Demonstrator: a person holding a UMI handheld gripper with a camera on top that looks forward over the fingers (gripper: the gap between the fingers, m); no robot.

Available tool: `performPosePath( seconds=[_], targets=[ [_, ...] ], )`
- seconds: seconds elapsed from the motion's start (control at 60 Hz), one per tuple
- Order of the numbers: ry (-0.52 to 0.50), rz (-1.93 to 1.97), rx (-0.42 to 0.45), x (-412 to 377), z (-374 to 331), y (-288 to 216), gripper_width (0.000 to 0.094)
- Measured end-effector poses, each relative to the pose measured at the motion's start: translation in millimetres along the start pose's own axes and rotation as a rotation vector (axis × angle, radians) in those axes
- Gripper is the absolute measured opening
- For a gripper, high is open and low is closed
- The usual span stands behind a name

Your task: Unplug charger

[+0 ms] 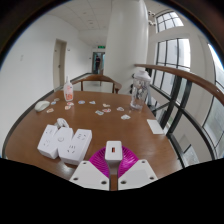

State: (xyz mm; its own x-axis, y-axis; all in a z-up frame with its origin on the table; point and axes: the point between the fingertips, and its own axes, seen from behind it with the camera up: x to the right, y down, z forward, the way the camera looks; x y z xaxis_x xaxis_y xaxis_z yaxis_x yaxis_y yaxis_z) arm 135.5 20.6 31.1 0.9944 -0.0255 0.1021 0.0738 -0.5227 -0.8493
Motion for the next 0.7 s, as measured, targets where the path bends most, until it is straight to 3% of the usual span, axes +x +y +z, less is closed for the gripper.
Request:
performPosePath(
  seconds=[0.167,0.267,0.35,0.383,0.417,0.7],
  targets=[
    [-0.044,-0.030,-0.061,-11,16,25,0.0164],
    [-0.050,-0.001,-0.049,-11,19,19,0.0227],
    [-0.090,0.033,-0.047,-17,16,16,0.0579],
    [-0.105,0.044,-0.035,-20,13,14,0.0776],
    [-0.119,0.050,-0.024,-22,9,10,0.0841],
    [-0.112,0.042,0.058,-13,-60,10,0.0840]
  ],
)
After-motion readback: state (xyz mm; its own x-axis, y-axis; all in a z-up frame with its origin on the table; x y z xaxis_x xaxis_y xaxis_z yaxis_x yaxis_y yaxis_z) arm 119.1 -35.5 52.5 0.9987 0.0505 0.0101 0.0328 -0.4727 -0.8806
